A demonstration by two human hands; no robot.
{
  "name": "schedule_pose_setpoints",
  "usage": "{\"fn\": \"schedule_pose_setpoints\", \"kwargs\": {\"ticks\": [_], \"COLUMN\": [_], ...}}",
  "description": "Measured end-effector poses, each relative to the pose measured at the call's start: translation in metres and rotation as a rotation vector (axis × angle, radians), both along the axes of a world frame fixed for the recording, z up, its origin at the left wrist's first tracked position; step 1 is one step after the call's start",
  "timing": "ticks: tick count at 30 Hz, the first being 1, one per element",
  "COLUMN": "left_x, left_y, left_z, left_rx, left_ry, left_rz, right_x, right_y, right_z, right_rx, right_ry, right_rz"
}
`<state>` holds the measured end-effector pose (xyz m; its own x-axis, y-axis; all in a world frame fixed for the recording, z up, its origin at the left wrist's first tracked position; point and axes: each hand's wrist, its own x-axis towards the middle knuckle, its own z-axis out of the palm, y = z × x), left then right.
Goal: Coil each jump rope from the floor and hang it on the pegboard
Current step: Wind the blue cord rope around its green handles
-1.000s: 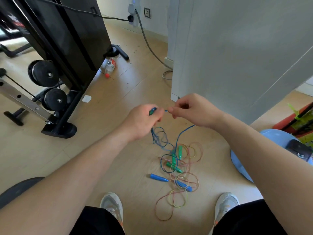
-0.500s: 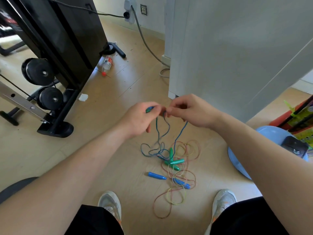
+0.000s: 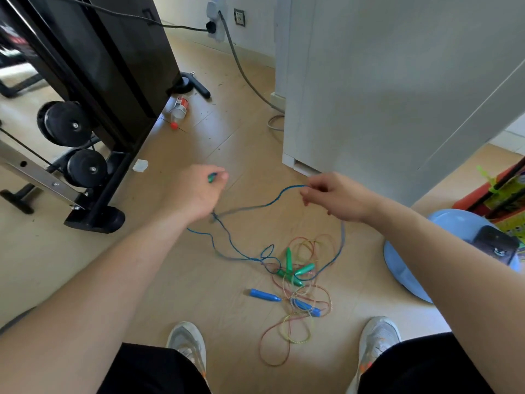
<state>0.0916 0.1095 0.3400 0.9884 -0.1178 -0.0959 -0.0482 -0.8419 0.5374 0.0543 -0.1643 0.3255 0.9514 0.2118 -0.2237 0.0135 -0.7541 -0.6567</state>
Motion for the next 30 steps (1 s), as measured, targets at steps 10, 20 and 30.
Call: {"fn": "schedule_pose_setpoints", "kwargs": {"ticks": [10,20,30], "left_x": [-0.012,-0.015,-0.004], "left_y": [-0.041,-0.04,-0.034], "left_z": [-0.002,-0.014,0.003], "left_rx": [-0.166,-0.259,-0.177], "left_ry": [-0.018,0.172,-0.013], "left_rz": [-0.164,-0.228,0.013], "right_x": [0.004,-0.006,-0.002], "right_y": [0.002,0.01,-0.025], "right_z": [0.009,0.01,-0.006], "right_rx": [0.002,0.054,-0.094], "right_ry": [-0.027,-0.014,0.013], "right_rz": [-0.035,0.019,-0.137]}}
